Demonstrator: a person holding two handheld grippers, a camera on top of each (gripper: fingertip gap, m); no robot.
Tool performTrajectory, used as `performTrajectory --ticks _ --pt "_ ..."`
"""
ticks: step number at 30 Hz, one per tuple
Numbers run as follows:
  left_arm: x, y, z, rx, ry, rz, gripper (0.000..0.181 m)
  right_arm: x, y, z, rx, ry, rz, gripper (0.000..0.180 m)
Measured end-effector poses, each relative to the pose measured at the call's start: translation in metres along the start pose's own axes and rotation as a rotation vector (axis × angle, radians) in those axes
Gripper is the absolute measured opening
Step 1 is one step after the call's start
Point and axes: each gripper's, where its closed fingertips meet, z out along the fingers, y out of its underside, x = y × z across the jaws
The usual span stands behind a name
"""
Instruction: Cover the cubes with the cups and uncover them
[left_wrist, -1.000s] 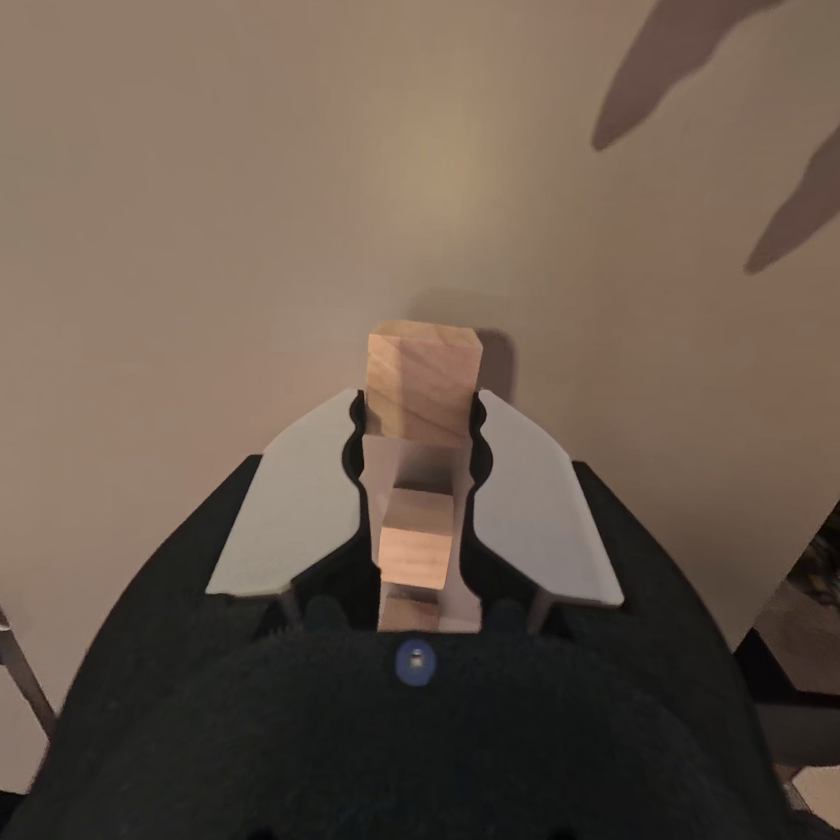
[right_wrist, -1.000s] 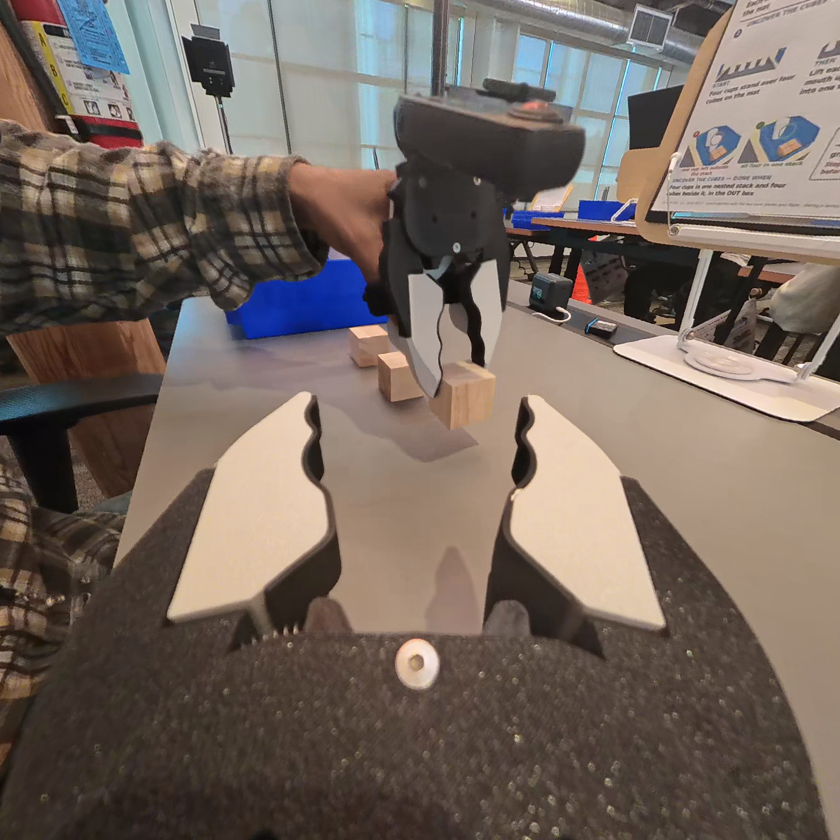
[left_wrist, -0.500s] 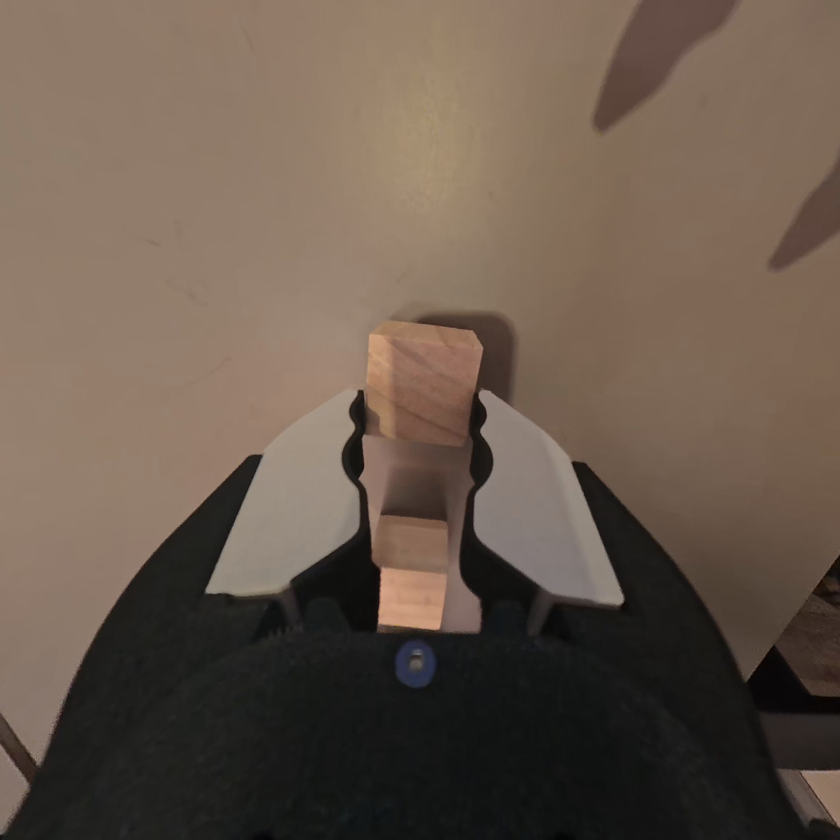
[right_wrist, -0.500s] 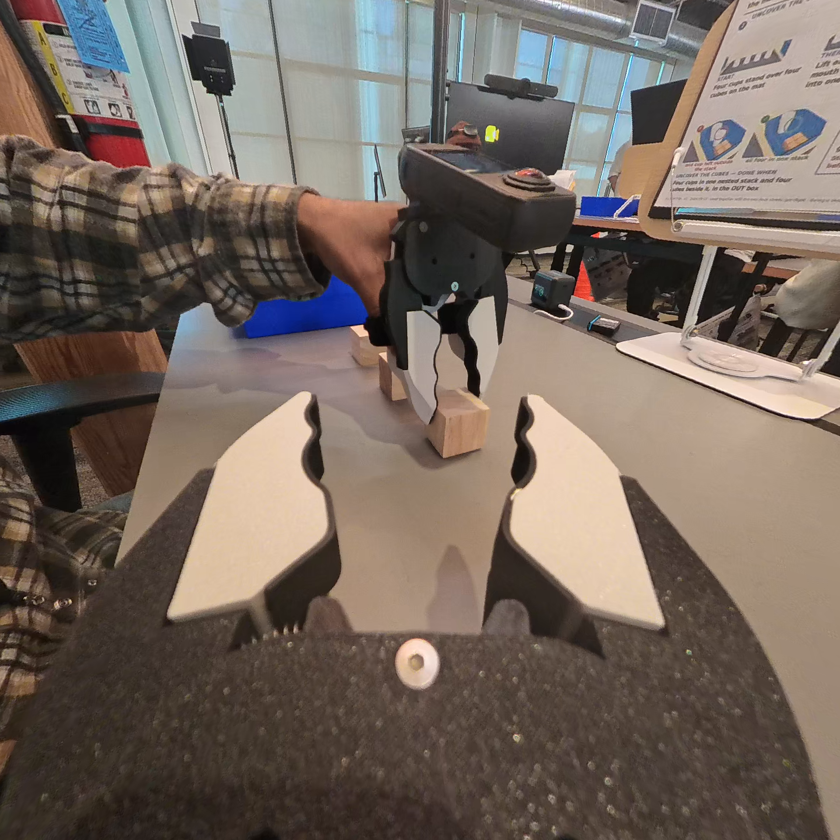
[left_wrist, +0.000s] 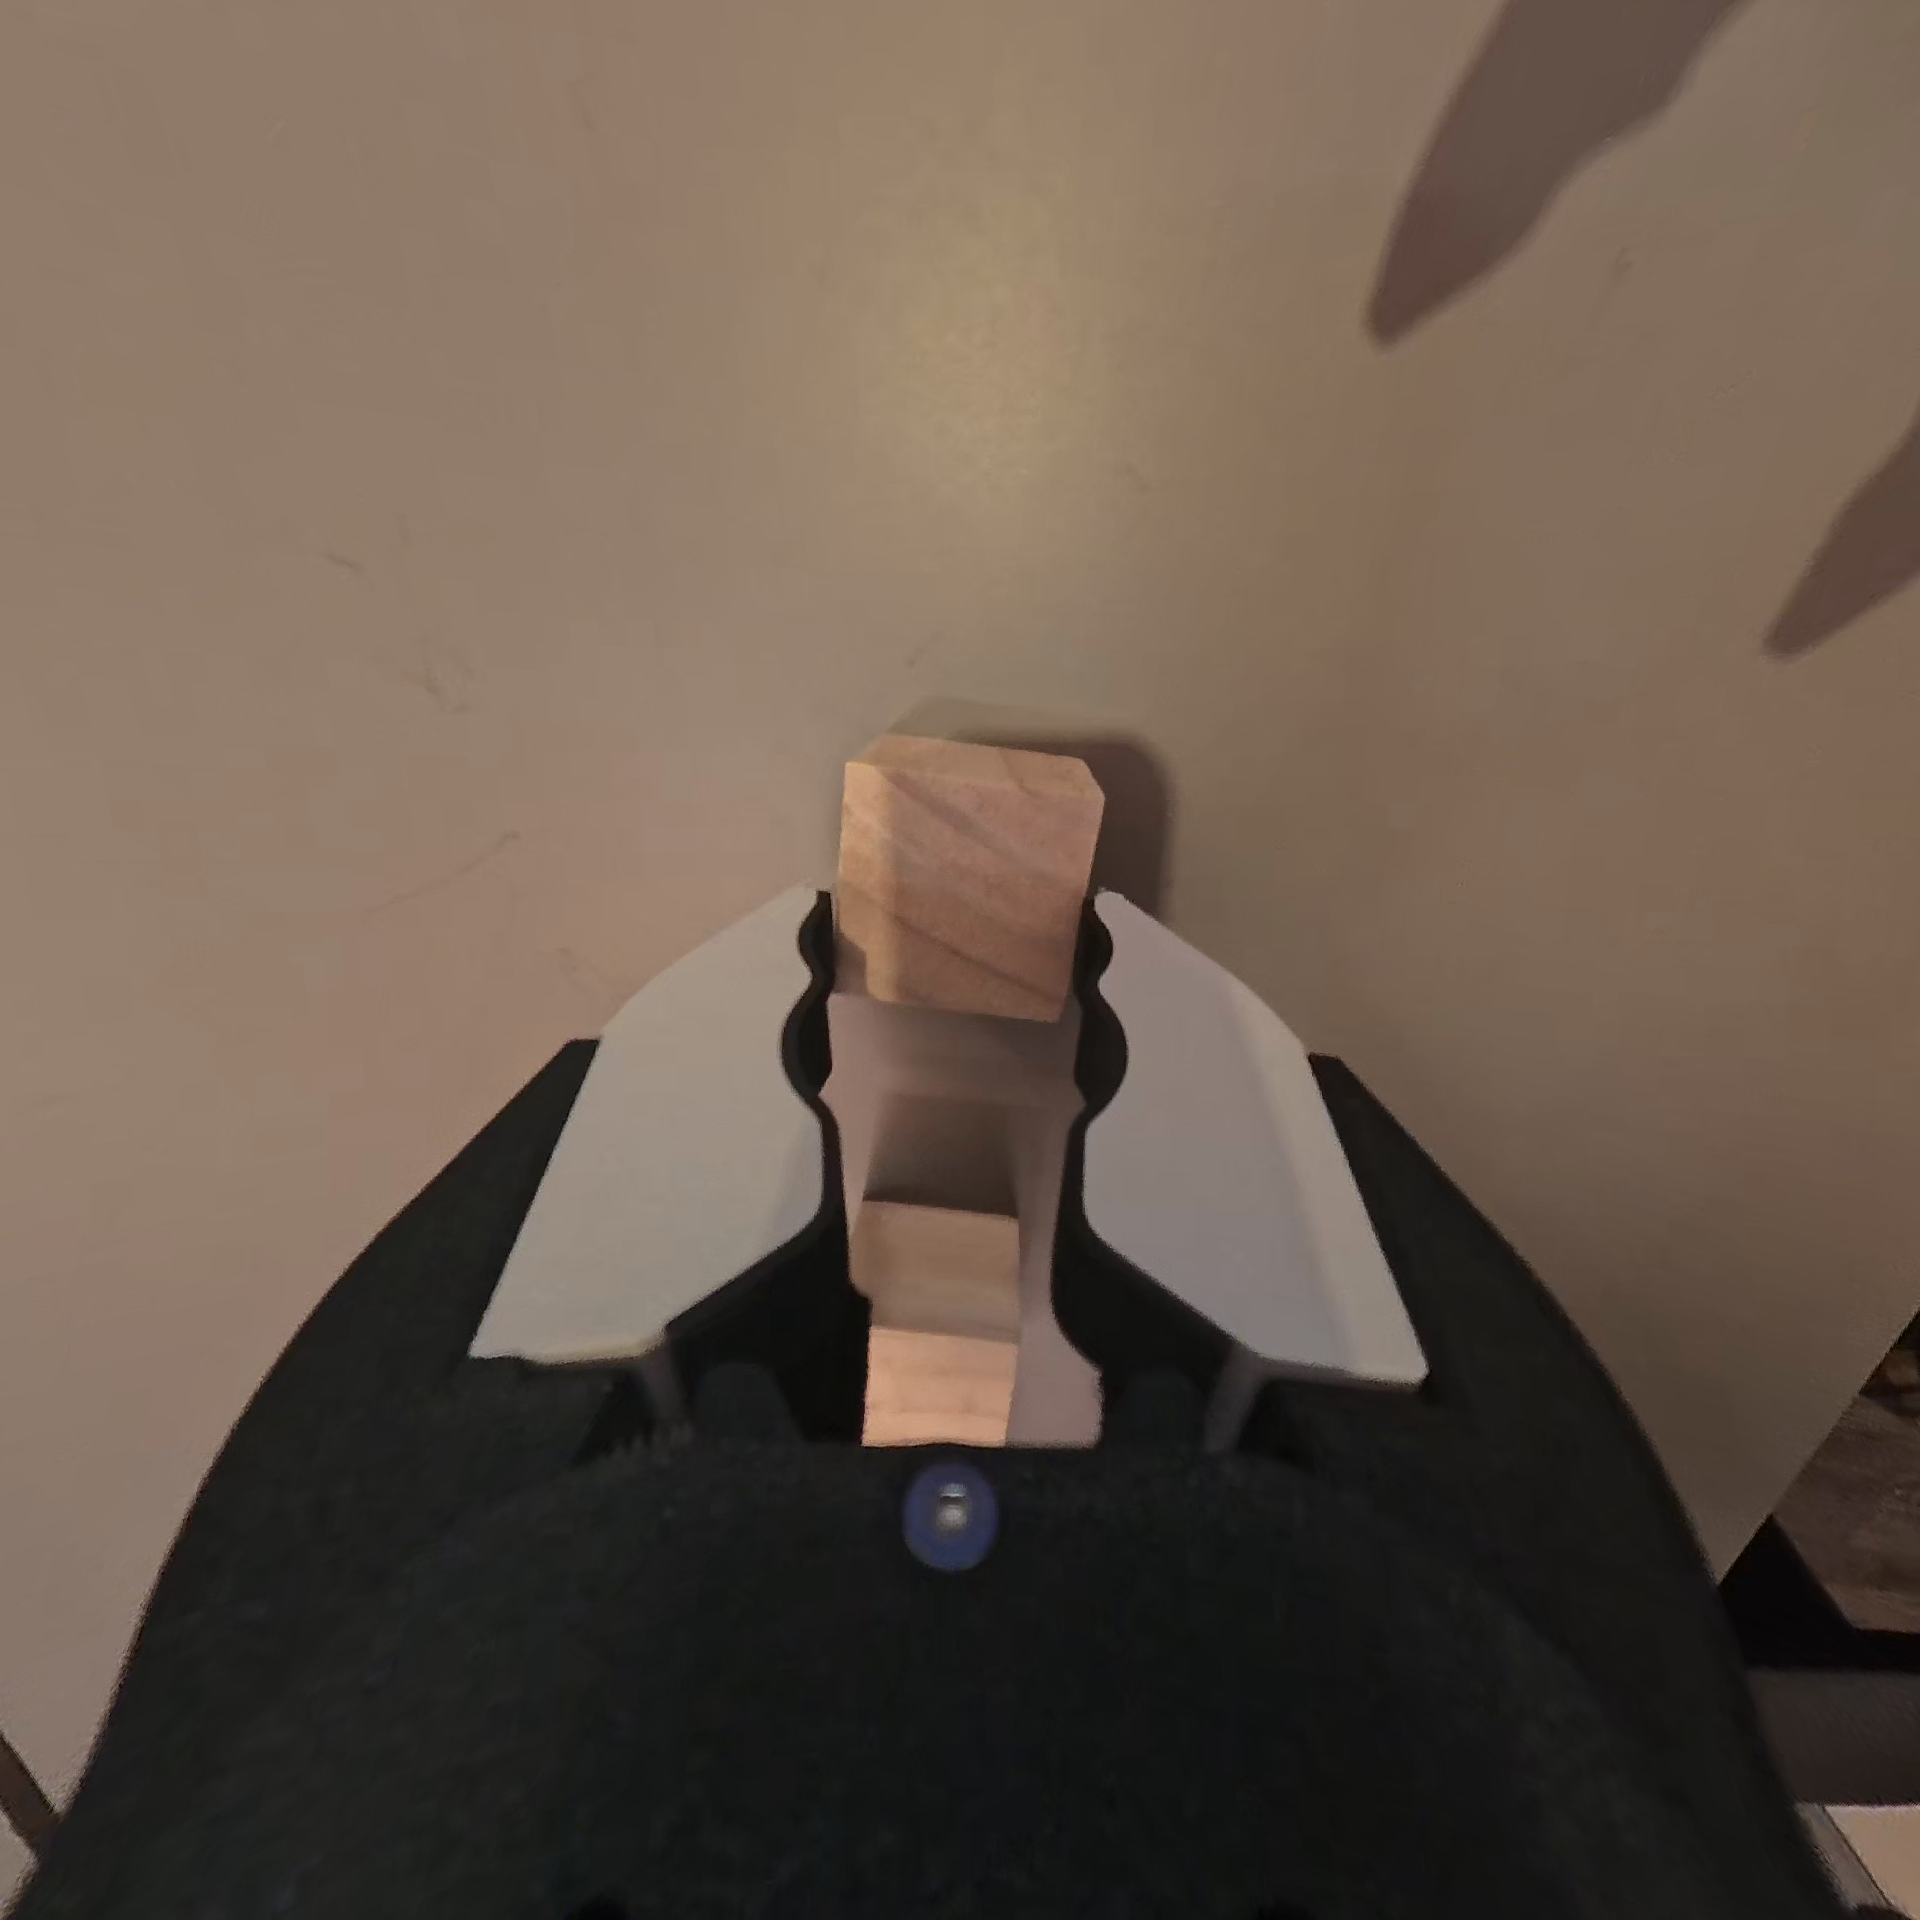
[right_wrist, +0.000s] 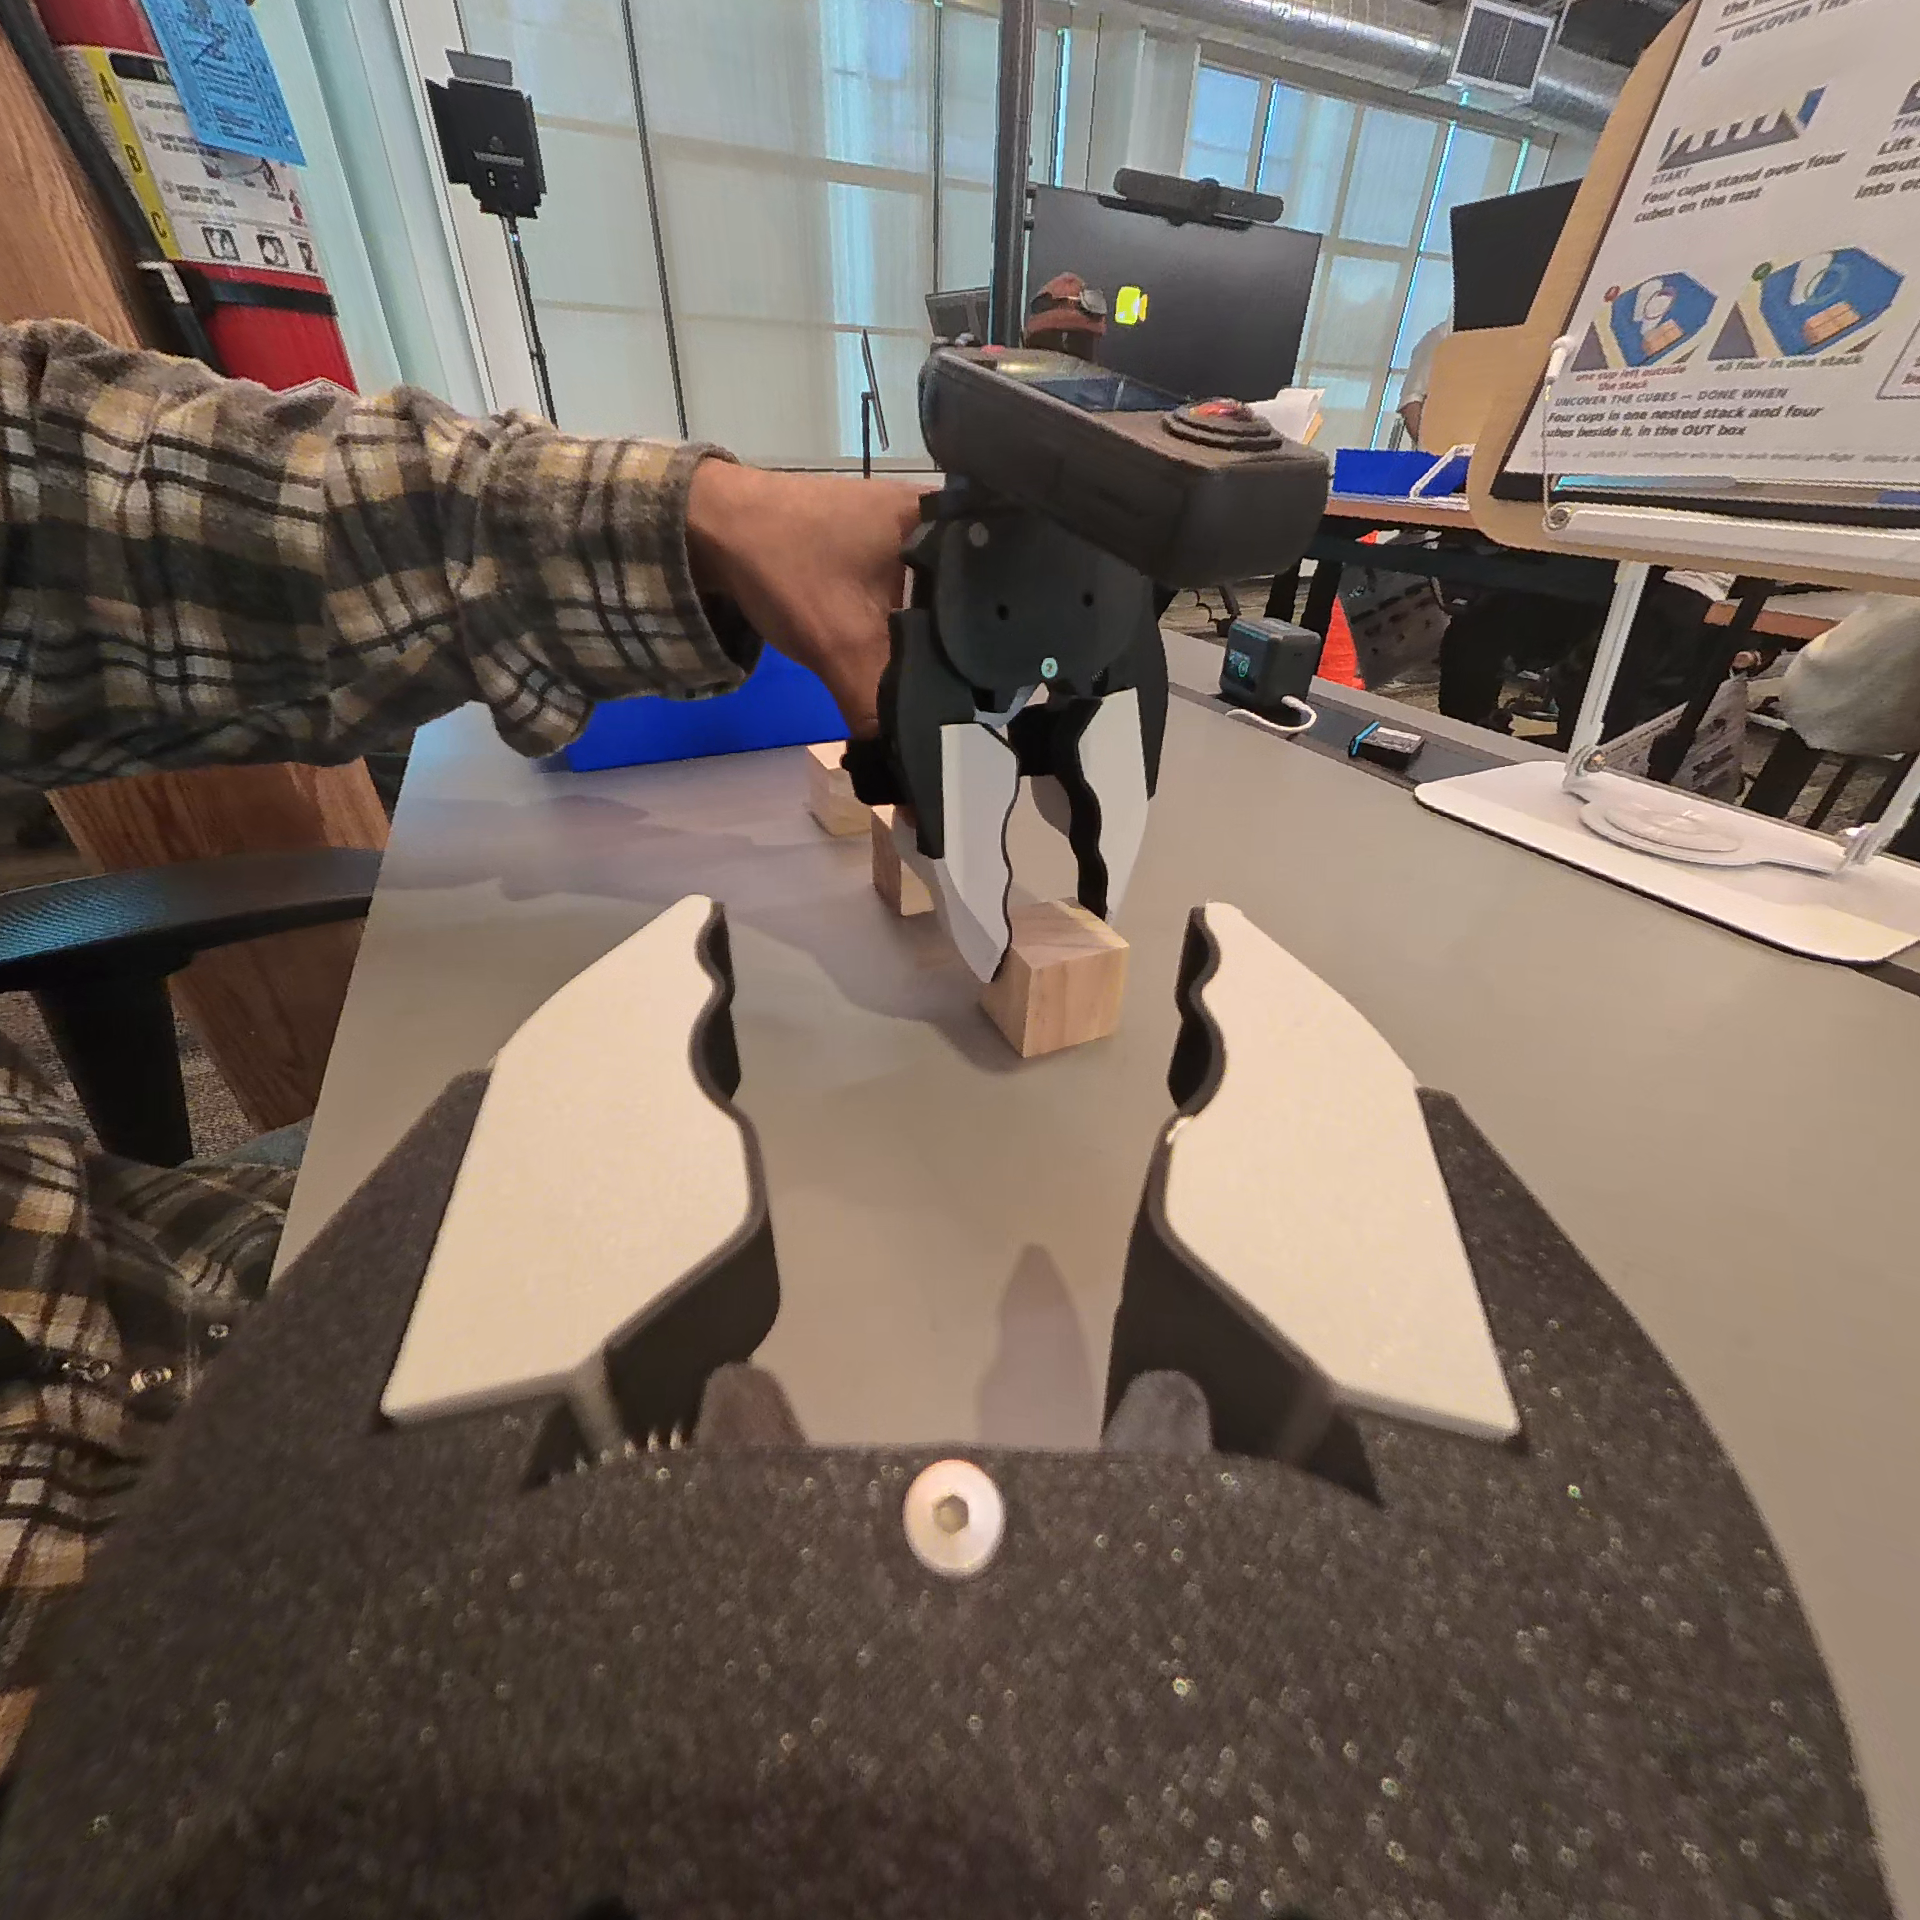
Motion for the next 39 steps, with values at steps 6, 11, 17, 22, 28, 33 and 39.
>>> performTrajectory --ticks 6,11,17,22,28,33,39 --pt "0.001 0.000 0.000 0.000 0.005 -0.006 0.044 0.000 0.000 0.000 0.000 -0.001 0.000 0.082" --pt "0.002 -0.002 -0.001 0.033 0.029 -0.022 0.058 0.000 0.001 0.001 -0.002 -0.001 -0.001 0.083" --pt "-0.015 0.012 -0.068 0.152 -0.036 -0.047 0.073 0.000 -0.001 0.000 0.007 -0.003 0.004 0.084" --pt "-0.031 0.086 -0.167 0.261 -0.192 -0.117 0.072 -0.001 0.000 0.001 0.005 -0.008 0.006 0.084" --pt "-0.017 0.227 -0.205 0.170 -0.272 -0.246 0.070 -0.003 0.001 0.001 -0.001 -0.010 0.005 0.084" --pt "0.010 0.295 -0.189 0.197 -0.232 -0.291 0.068 -0.001 0.002 0.001 0.000 -0.002 0.013 0.085" --pt "0.027 0.338 -0.142 0.108 -0.194 -0.187 0.066 0.004 0.005 0.002 -0.010 0.016 0.034 0.085"
